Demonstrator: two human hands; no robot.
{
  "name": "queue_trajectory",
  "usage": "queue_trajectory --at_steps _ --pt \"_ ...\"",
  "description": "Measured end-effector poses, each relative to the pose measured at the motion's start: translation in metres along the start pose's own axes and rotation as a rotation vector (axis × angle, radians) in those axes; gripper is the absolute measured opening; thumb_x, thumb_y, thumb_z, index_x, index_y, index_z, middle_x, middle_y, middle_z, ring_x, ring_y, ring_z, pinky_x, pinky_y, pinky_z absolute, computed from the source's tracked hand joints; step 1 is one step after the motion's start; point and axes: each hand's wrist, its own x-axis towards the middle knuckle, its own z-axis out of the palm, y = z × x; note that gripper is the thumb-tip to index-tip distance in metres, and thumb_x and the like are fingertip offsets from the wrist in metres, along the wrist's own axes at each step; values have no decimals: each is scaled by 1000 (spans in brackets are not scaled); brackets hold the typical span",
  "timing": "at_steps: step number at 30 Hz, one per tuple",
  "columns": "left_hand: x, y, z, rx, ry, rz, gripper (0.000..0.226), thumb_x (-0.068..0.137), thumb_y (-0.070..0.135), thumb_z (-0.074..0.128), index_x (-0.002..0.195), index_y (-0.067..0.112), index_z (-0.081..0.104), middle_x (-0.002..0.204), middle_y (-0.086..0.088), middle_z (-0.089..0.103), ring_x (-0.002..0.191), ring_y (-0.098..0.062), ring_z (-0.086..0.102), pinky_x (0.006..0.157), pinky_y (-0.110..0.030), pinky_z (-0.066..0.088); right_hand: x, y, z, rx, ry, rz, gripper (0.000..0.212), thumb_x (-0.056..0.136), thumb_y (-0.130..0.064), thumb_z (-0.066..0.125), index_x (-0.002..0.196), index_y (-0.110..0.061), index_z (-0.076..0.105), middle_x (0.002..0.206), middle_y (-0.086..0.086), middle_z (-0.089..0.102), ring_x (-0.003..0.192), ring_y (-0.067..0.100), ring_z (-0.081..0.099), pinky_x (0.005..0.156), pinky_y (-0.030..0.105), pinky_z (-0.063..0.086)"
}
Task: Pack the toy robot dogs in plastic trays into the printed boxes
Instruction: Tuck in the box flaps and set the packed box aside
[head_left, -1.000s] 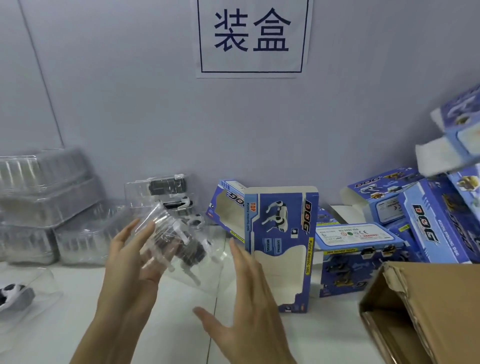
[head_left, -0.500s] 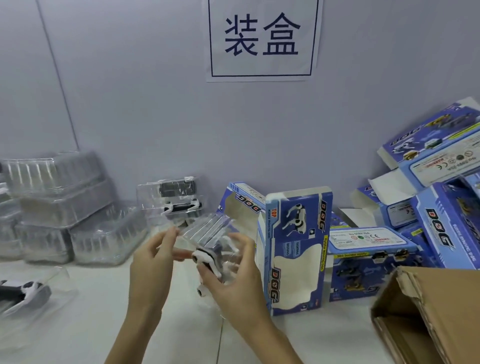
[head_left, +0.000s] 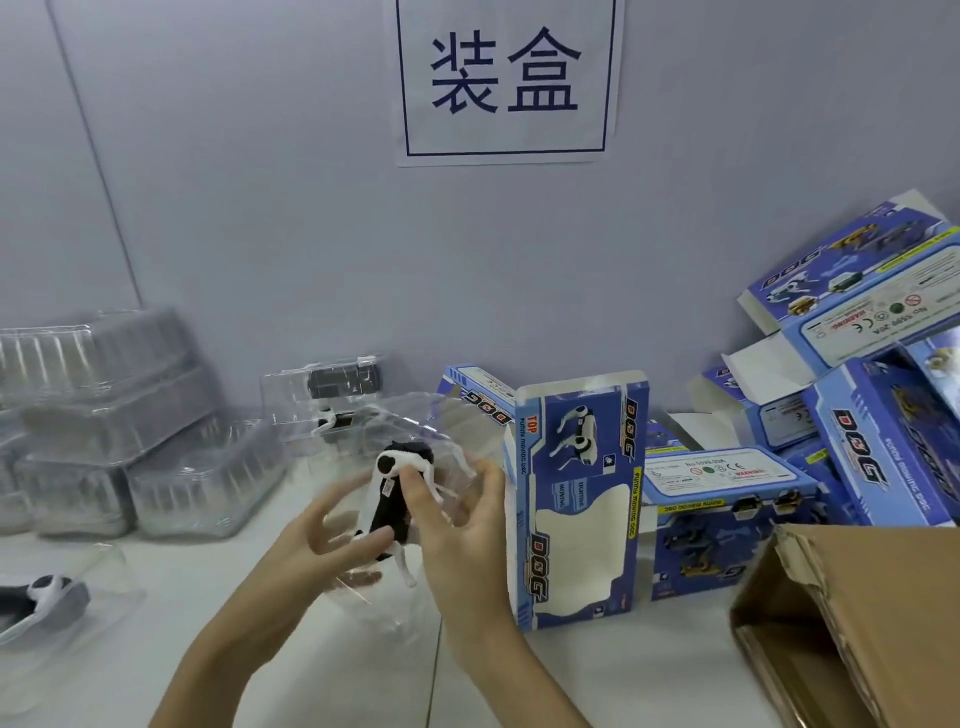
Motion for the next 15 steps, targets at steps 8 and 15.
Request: queue_trajectory --at_steps 8,15 --pt "-3 9 -12 260 393 266 83 59 42 103 128 63 62 116 15 76 110 -6 70 92 -36 50 -12 -73 -50 -997 -398 293 45 91 -68 62 88 -24 57 87 -8 66 68 5 65 54 22 44" --pt "1 19 -12 1280 607 664 120 36 28 109 142 6 58 103 -11 67 94 -40 57 80 -49 36 -6 -92 6 -1528 -451 -1049 100 79 -47 86 158 -23 29 155 6 43 145 21 36 122 35 27"
